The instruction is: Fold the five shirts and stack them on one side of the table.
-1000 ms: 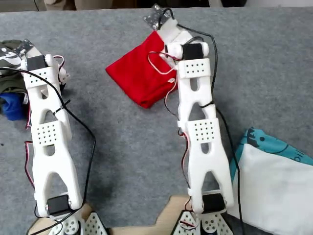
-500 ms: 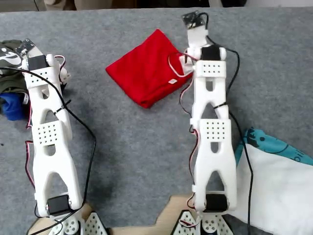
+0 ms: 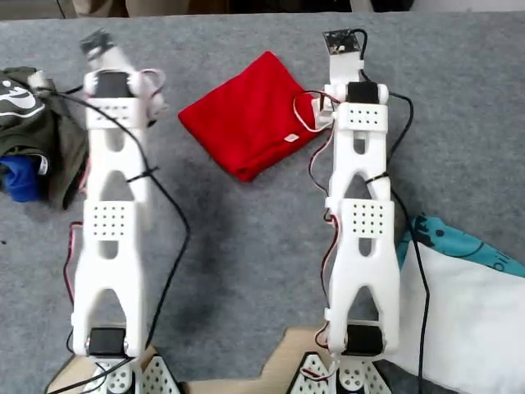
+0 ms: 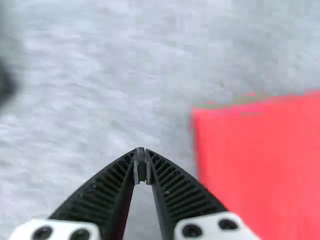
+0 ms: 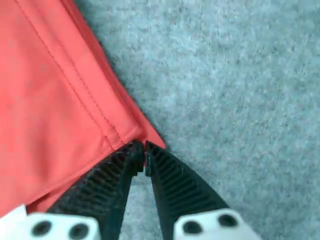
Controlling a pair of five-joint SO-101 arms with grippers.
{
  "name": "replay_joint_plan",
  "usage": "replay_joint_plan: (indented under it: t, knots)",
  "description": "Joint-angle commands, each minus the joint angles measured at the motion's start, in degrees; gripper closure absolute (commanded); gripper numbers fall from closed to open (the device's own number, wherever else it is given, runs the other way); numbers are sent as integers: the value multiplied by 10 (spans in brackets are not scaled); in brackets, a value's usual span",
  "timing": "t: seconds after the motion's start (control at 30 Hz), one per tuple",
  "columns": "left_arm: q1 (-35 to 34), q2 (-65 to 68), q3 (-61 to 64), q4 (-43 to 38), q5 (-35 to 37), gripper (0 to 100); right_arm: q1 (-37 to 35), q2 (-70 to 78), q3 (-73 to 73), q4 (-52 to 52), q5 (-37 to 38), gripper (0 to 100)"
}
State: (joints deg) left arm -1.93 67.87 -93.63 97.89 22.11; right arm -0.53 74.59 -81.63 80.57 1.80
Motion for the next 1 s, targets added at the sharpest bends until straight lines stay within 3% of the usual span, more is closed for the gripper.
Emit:
replay_joint_plan:
  t: [0.0, 0.33, 0.53, 0.97]
  knots:
    - [38, -44, -19, -13, 3, 982, 10, -16, -3, 4, -5, 973]
    - [86, 23, -22, -62, 4, 971, 10, -16, -3, 4, -5, 973]
    - [68, 36, -19, -59, 100, 781, 10, -16, -3, 4, -5, 973]
    - [65, 80, -4, -61, 180, 794, 10, -16, -3, 4, -5, 973]
